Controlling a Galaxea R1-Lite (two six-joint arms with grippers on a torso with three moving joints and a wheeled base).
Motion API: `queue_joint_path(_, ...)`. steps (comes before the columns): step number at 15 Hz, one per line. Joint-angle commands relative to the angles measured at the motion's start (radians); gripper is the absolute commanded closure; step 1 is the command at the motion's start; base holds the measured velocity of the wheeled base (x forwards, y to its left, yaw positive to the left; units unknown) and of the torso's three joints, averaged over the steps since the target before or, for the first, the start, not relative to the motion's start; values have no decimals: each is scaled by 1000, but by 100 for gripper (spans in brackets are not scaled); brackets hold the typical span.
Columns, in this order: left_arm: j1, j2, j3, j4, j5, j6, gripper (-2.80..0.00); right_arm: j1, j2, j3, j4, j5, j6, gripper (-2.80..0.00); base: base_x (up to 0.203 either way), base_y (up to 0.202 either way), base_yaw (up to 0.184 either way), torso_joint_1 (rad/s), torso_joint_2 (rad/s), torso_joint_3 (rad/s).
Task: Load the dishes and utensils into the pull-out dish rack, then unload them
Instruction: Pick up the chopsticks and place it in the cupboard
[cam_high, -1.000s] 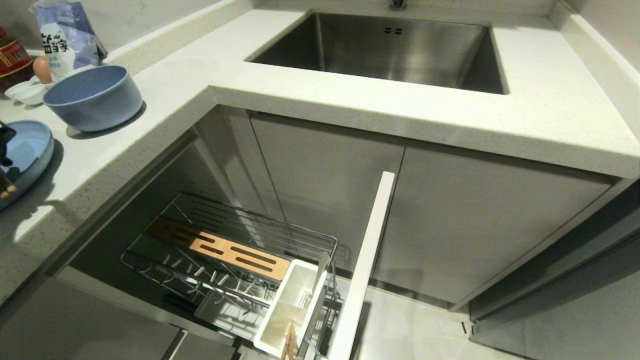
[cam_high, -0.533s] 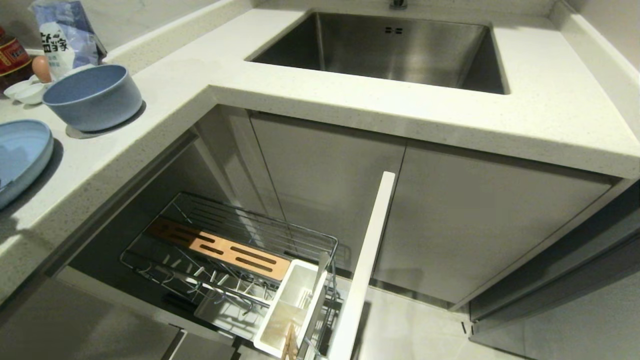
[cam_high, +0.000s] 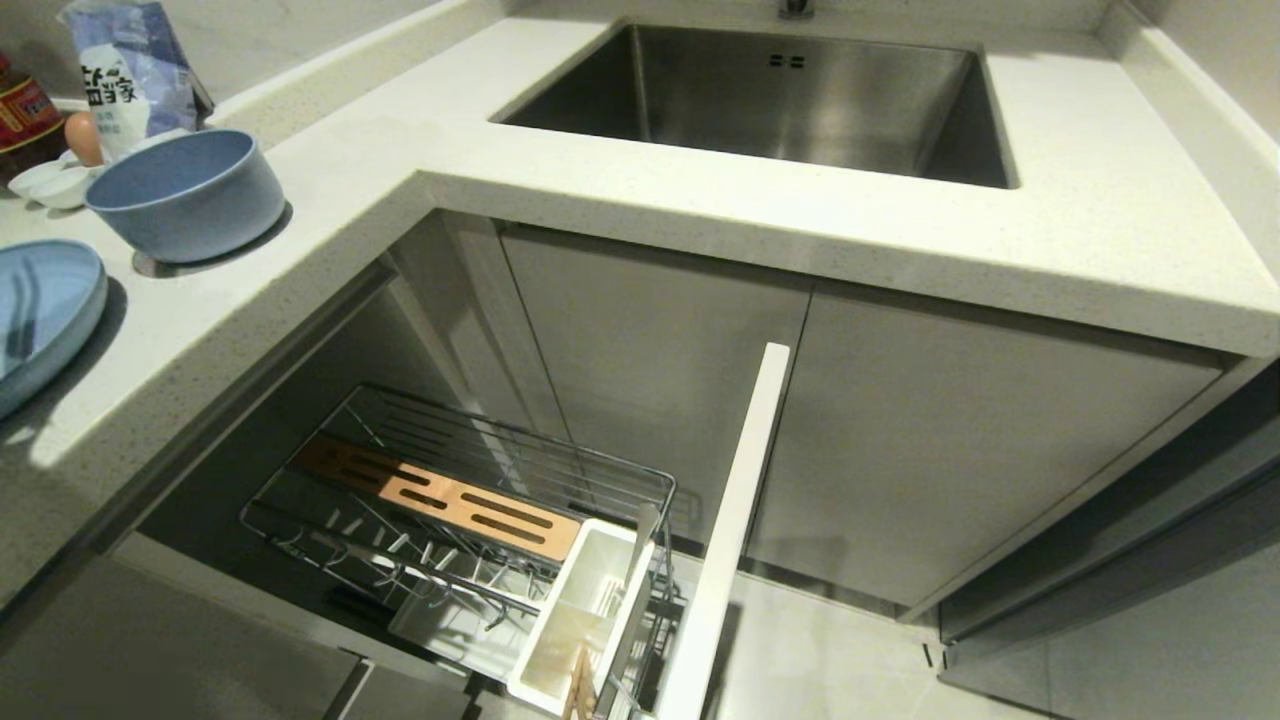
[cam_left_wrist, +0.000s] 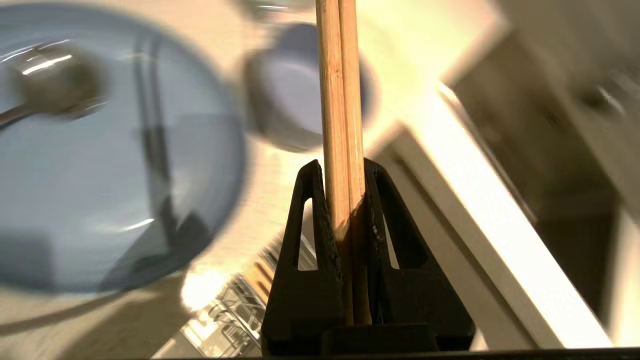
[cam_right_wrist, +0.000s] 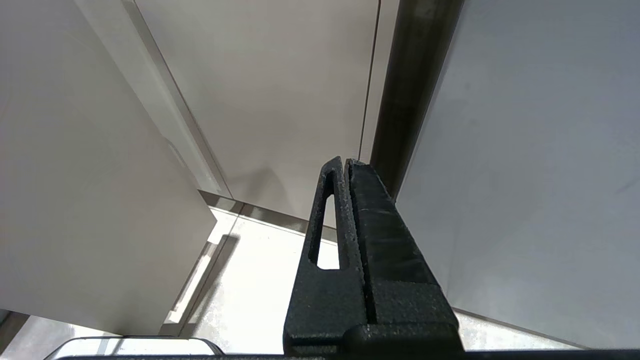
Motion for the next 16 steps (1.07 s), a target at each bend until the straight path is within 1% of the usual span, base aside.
queue_joint_path(1,-141,-20,-27,-7,-26,132,0,0,-1,23,-1,0,0,0,0,0,0,0,0,0)
queue_joint_path(3,-229,-22,5,-22,-59,213,0,0,-1,23,-1,0,0,0,0,0,0,0,0,0)
queue_joint_path(4,-262,-24,40,-26,-76,236,0,0,-1,23,-1,0,0,0,0,0,0,0,0,0)
queue_joint_path(6,-345,-23,128,-32,-105,247,0,0,-1,23,-1,0,0,0,0,0,0,0,0,0)
queue_joint_path(7,-370,-20,159,-37,-139,277,0,0,-1,23,-1,0,0,0,0,0,0,0,0,0)
queue_joint_path(9,-381,-17,230,-39,-177,361,0,0,-1,23,-1,0,0,0,0,0,0,0,0,0)
queue_joint_path(11,-382,17,280,-23,-192,419,0,0,-1,23,-1,0,0,0,0,0,0,0,0,0)
queue_joint_path(12,-382,45,290,30,-195,436,0,0,-1,23,-1,0,0,0,0,0,0,0,0,0)
queue_joint_path(14,-383,95,289,192,-196,471,0,0,-1,23,-1,0,0,0,0,0,0,0,0,0)
queue_joint_path(16,-382,121,286,356,-197,546,0,0,-1,23,-1,0,0,0,0,0,0,0,0,0)
